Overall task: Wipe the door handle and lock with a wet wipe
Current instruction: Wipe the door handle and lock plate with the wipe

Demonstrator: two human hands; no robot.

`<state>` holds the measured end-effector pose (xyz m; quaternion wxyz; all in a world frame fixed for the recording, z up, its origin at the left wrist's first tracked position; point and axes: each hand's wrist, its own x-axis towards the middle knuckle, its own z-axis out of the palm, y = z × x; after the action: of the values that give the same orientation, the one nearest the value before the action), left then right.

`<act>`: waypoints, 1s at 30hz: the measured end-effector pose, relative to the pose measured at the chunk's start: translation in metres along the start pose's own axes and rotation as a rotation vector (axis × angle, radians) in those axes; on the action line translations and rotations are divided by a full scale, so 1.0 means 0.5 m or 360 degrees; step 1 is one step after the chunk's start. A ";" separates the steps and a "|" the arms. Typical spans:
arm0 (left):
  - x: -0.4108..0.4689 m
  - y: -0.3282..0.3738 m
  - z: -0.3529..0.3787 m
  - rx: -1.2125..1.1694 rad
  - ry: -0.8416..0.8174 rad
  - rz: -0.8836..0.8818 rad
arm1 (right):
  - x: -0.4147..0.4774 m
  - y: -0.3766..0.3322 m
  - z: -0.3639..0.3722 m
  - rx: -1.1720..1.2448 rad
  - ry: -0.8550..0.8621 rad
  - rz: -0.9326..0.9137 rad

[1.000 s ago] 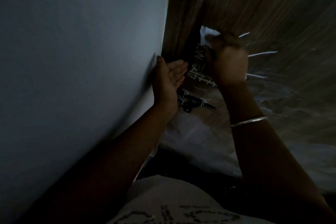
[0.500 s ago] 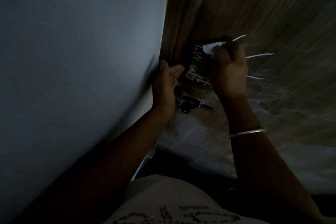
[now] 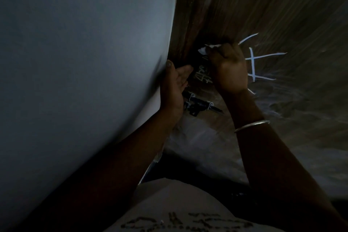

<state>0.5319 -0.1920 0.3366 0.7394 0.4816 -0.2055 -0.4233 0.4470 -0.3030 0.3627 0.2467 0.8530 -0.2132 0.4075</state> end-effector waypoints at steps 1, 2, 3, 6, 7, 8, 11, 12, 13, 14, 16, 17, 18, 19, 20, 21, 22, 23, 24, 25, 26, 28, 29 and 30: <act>0.000 0.001 0.000 0.0004 -0.0004 0.0000 | -0.004 0.002 -0.001 0.0001 0.0005 0.0032; 0.000 0.002 0.001 0.0006 -0.0008 -0.0001 | -0.007 0.005 -0.003 -0.0003 0.0011 0.0069; 0.001 0.003 0.001 0.0009 -0.0009 -0.0005 | -0.007 0.006 -0.002 -0.0017 0.0007 0.0101; 0.001 0.004 0.002 0.0011 0.0003 -0.0011 | 0.007 -0.002 0.006 -0.0058 0.0015 0.0125; 0.001 0.005 0.003 0.0008 0.0005 -0.0006 | 0.015 -0.008 0.008 -0.0057 0.0011 0.0100; 0.001 0.007 0.002 -0.0002 0.0002 -0.0002 | 0.021 -0.014 0.011 -0.0067 0.0000 0.0066; 0.001 0.009 0.002 -0.0035 -0.0006 -0.0012 | 0.024 -0.024 0.012 -0.0116 -0.0051 0.0004; 0.001 0.008 0.000 -0.0040 -0.0005 -0.0014 | 0.017 -0.023 0.013 -0.0102 -0.0065 0.0008; 0.002 0.007 -0.001 -0.0036 -0.0003 -0.0013 | 0.008 -0.021 0.013 -0.0071 -0.0078 0.0033; 0.003 0.007 -0.002 -0.0031 -0.0001 -0.0010 | 0.000 -0.019 0.012 -0.0037 -0.0082 0.0077; 0.003 0.006 -0.003 -0.0032 -0.0001 -0.0007 | -0.009 -0.016 0.007 -0.0004 -0.0073 0.0187; 0.004 0.006 -0.003 -0.0035 0.0000 -0.0009 | -0.007 -0.014 0.004 -0.0010 -0.0052 0.0227; 0.005 0.005 -0.002 -0.0035 0.0001 -0.0015 | -0.004 -0.012 0.004 -0.0022 -0.0025 0.0250; 0.005 0.004 -0.001 -0.0032 0.0002 -0.0023 | 0.001 -0.011 0.004 -0.0030 0.0002 0.0249; 0.005 0.003 0.000 -0.0032 0.0001 -0.0031 | 0.004 -0.012 0.007 -0.0031 0.0017 0.0225; 0.005 0.002 0.001 -0.0037 -0.0001 -0.0035 | 0.006 -0.014 0.012 -0.0031 0.0016 0.0189; 0.006 0.001 0.001 -0.0046 0.0000 -0.0037 | 0.005 -0.016 0.016 -0.0036 0.0003 0.0153; 0.007 0.001 0.002 -0.0052 0.0002 -0.0040 | 0.001 -0.016 0.019 -0.0040 -0.0022 0.0125; 0.006 0.001 0.002 -0.0056 0.0003 -0.0045 | -0.004 -0.017 0.019 -0.0044 -0.0054 0.0111; 0.005 0.002 0.003 -0.0059 0.0003 -0.0050 | -0.012 -0.017 0.019 -0.0043 -0.0084 0.0114; 0.004 0.001 0.003 -0.0060 0.0003 -0.0051 | -0.019 -0.016 0.015 -0.0030 -0.0102 0.0131; 0.002 0.001 0.004 -0.0043 0.0005 -0.0041 | -0.028 -0.009 0.007 0.0013 -0.0081 0.0188; 0.001 0.000 0.004 -0.0031 0.0010 -0.0035 | -0.029 -0.007 0.002 0.0026 -0.0060 0.0214; 0.001 0.001 0.005 -0.0026 0.0011 -0.0030 | -0.027 -0.005 -0.003 0.0034 -0.0049 0.0234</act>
<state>0.5305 -0.1936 0.3380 0.7399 0.4791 -0.1948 -0.4302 0.4398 -0.2977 0.3520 0.2039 0.8437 -0.2746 0.4137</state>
